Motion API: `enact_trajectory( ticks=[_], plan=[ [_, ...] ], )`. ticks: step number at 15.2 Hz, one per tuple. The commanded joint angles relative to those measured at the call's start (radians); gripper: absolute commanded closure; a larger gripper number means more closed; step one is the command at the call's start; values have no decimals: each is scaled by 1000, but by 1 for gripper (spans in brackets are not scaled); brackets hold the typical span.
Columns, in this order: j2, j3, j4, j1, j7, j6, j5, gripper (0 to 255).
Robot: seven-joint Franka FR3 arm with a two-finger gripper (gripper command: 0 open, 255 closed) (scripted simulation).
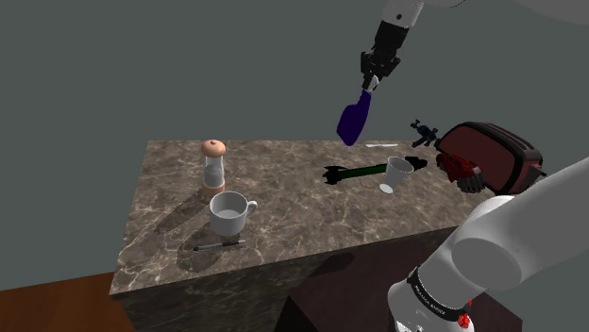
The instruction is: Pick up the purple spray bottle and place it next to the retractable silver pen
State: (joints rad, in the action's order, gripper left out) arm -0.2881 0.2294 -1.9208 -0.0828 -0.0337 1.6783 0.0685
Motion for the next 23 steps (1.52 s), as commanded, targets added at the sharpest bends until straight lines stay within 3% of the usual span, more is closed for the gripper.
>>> enact_trajectory(
  ticks=[1, 12, 23],
  plan=[
    [-29, -30, -9, 13, -44, -21, -1, 255],
    [-114, -210, 43, 93, -290, -168, -46, 255],
    [-64, -395, 239, 169, -551, -313, -103, 255]
  ],
)
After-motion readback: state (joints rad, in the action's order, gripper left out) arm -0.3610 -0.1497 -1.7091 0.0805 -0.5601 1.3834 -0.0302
